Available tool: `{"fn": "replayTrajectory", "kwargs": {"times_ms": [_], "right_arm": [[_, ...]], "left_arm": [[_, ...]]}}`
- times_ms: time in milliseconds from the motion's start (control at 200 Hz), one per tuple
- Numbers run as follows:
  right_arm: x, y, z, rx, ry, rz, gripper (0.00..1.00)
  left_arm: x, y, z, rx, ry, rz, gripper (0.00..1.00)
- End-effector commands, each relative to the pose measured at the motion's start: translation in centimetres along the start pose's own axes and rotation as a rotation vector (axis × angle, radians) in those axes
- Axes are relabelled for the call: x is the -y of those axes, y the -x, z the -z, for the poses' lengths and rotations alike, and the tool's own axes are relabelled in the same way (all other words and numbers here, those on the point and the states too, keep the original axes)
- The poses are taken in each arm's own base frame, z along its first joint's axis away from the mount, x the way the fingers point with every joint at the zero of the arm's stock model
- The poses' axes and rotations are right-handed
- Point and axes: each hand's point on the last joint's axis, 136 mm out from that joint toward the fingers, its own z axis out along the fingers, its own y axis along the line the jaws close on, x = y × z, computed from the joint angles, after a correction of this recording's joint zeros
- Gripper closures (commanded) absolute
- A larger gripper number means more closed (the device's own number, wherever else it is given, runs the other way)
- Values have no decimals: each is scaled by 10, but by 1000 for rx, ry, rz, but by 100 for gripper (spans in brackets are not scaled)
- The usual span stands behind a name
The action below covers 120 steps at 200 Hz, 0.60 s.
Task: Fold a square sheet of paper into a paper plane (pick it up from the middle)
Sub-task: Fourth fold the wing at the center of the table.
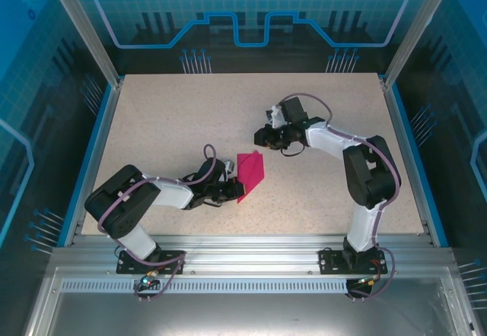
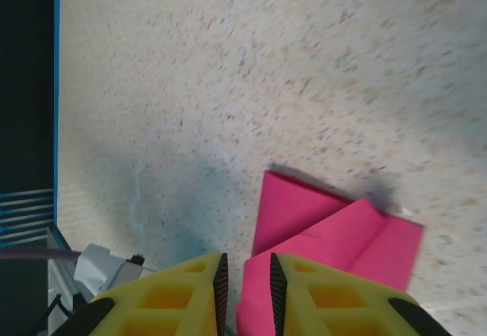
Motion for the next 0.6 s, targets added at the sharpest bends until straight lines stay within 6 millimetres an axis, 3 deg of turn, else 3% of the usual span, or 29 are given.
{"fn": "replayTrajectory", "kwargs": {"times_ms": [0,240,595], "right_arm": [[6,-36,-26,-109,-2,-20,77],[39,-42,-52,-143,-69,-46,79],[80,-14,-44,-122,-137,-77,79]], "left_arm": [[-92,-71,6,-211,341,85,97],[-94,-74,7,-218,347,86,97],[-101,-80,9,-226,365,95,97]]}}
